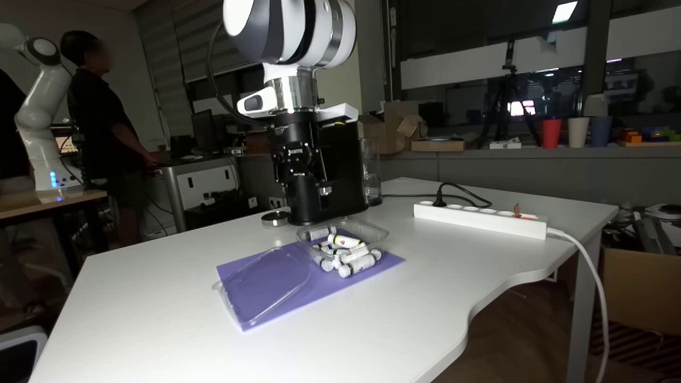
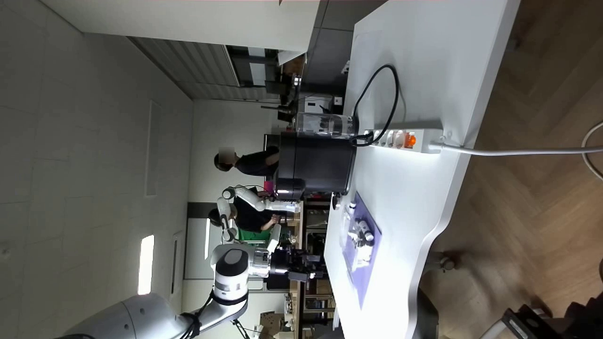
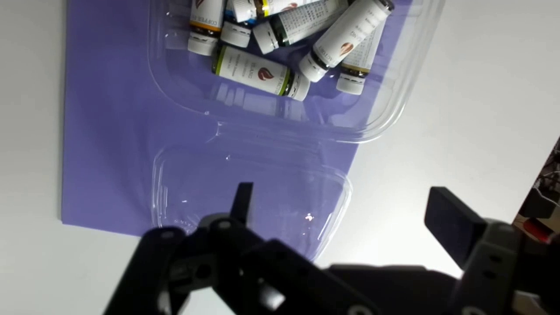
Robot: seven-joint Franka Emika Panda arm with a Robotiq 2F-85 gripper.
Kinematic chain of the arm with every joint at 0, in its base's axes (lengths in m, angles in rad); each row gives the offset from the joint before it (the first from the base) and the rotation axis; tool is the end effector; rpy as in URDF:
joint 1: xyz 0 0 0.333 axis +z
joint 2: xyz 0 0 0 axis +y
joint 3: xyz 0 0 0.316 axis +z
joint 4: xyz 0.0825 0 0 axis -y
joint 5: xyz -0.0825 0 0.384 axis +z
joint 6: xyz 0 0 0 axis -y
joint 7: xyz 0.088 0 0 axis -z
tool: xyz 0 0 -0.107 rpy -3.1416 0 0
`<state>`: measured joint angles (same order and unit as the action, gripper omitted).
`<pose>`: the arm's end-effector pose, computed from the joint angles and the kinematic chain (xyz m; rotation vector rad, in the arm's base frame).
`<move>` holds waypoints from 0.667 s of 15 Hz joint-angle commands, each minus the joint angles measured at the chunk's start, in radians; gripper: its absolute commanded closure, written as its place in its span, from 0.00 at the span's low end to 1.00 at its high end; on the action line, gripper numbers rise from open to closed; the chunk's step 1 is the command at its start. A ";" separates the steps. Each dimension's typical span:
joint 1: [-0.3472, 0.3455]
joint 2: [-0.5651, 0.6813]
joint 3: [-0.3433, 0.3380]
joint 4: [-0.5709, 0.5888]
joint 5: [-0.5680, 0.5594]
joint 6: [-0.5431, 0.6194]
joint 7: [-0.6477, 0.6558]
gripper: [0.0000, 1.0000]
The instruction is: Remove one item from the transparent bowl and close its lid
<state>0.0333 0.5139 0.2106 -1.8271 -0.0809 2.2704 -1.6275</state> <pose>0.6249 0.1444 0.2529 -1.7842 -2.5000 0.0257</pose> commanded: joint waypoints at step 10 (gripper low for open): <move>0.147 -0.034 -0.121 -0.457 -0.410 0.702 0.073 0.00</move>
<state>0.1242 0.5129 0.1680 -2.1944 -0.3682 2.7830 -1.6237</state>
